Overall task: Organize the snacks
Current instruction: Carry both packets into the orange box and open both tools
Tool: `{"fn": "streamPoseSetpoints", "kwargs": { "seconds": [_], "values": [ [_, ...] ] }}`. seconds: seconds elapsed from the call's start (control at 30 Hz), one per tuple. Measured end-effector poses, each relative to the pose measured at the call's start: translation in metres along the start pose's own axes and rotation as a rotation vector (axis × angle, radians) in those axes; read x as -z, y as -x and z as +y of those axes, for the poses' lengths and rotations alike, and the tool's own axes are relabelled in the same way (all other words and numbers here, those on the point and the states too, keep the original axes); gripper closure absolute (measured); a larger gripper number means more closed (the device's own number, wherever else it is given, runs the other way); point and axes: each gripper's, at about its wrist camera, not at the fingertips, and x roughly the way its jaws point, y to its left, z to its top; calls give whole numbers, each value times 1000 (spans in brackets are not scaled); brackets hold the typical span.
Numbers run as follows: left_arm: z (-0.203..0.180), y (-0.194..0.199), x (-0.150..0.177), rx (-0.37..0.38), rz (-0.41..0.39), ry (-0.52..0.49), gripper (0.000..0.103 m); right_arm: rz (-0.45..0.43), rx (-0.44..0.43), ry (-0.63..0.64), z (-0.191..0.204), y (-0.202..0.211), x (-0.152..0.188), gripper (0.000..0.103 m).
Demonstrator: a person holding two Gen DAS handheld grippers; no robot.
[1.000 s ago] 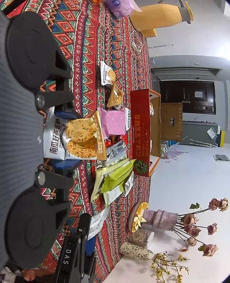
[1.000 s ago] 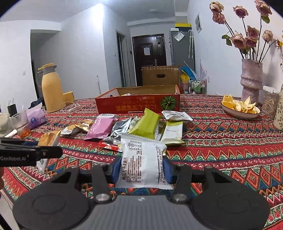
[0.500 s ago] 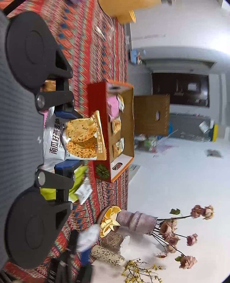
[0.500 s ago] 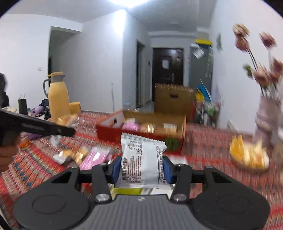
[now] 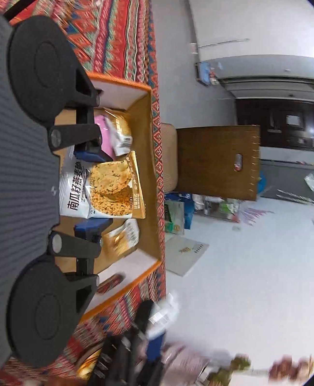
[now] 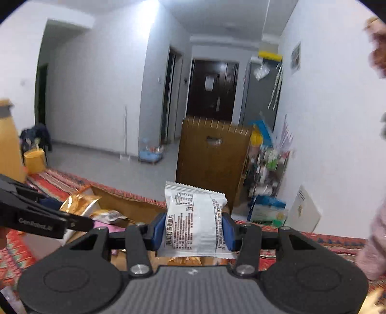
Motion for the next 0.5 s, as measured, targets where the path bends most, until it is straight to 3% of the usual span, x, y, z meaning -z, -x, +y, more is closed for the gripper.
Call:
{"fn": "streamPoseSetpoints", "kwargs": {
  "seconds": [0.1,0.27,0.33,0.4,0.5],
  "values": [
    [13,-49,-19,-4,41,52,57,131,-30,35,10,-64,-9,56],
    [25,-112,-21,-5,120,79,53,284,-39,70,30,-140,-5,54],
    [30,-126,-18,12,170,110,46,338,-101,27,32,-159,3,48],
    [38,-127,-15,64,184,148,28,397,-144,-36,30,-170,6,29],
    [43,-117,-15,60,136,160,26,352,-191,-83,23,-164,6,23]
  ]
}}
